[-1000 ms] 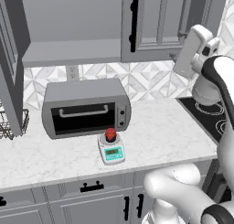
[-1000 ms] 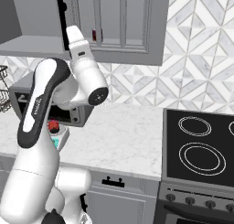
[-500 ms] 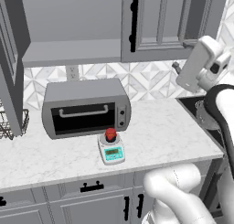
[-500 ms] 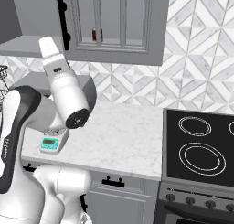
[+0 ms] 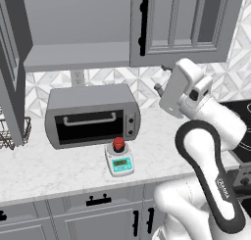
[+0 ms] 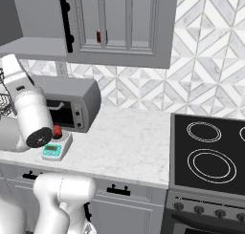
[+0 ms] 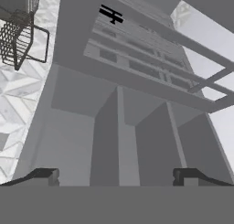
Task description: Pick the jam and place it on the digital scale for weighing, and close the cabinet.
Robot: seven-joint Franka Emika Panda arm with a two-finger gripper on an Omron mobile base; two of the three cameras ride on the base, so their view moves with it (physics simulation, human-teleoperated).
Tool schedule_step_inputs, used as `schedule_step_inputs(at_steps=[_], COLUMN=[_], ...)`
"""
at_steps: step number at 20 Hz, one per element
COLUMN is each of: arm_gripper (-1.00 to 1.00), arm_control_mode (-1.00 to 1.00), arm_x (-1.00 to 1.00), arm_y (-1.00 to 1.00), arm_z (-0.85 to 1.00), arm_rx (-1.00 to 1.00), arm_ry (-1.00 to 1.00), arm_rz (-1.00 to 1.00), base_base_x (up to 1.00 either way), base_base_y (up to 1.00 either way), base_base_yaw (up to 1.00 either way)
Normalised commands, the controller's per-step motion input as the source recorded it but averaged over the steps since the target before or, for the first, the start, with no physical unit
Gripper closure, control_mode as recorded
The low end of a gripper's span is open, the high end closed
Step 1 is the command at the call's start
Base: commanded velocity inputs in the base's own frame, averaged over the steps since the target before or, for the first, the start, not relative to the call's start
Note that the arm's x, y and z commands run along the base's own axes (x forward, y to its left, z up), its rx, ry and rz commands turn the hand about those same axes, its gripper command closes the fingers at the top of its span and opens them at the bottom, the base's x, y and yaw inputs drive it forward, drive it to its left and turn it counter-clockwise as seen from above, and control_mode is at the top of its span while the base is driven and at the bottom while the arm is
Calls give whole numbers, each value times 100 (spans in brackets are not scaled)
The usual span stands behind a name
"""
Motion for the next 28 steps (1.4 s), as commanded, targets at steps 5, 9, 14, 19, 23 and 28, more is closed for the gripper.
schedule_step_inputs(at_steps=[5,9,14,19,23,28], arm_gripper=[-100,-100,-100,-100,-100,-100], arm_control_mode=[-100,-100,-100,-100,-100,-100], arm_x=[0,-17,-41,-65,-87,-79], arm_y=[92,78,79,74,42,35], arm_z=[-45,-23,-27,-4,0,4], arm_rx=[7,10,9,3,0,0], arm_ry=[0,0,-3,-6,-6,-13], arm_rz=[-1,0,0,0,-2,-3], base_base_x=[0,0,0,0,0,0], base_base_y=[0,0,0,0,0,0], base_base_yaw=[0,0,0,0,0,0])
